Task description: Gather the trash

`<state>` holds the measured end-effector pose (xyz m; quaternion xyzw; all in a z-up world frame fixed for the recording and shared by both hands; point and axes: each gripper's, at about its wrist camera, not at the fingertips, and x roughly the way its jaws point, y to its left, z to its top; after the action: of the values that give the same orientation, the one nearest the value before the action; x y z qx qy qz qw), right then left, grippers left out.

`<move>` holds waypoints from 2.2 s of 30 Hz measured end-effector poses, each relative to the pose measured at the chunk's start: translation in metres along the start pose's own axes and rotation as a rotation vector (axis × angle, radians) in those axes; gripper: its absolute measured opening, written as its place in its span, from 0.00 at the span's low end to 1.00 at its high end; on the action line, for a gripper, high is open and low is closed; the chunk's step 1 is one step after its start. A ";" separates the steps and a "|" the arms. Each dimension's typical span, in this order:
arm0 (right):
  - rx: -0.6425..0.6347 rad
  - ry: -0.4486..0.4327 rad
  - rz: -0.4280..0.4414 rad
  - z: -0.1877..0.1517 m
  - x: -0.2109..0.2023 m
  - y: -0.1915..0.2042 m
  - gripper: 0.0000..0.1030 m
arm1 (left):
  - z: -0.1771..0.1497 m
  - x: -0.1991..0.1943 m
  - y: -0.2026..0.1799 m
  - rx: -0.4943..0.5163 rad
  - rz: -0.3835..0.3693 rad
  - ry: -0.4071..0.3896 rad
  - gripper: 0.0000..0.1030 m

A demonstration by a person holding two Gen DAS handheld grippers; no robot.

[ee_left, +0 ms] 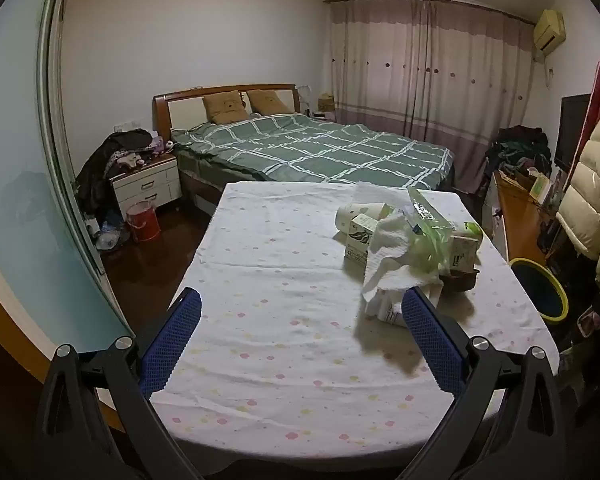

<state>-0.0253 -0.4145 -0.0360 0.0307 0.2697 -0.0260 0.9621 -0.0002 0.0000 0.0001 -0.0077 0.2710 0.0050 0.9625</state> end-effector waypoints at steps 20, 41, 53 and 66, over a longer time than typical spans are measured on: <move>0.013 0.003 -0.001 -0.001 0.003 -0.004 0.94 | 0.000 0.002 -0.005 0.005 -0.015 0.018 0.96; 0.026 0.008 -0.002 -0.002 0.009 -0.004 0.94 | -0.002 0.005 -0.008 0.014 -0.022 0.022 0.96; 0.030 0.007 -0.005 -0.002 0.010 -0.005 0.94 | -0.002 0.006 -0.009 0.013 -0.021 0.023 0.96; 0.034 0.009 -0.005 -0.003 0.011 -0.008 0.94 | -0.003 0.009 -0.014 0.026 -0.030 0.032 0.96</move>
<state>-0.0182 -0.4223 -0.0441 0.0466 0.2738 -0.0327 0.9601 0.0056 -0.0145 -0.0072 0.0009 0.2862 -0.0130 0.9581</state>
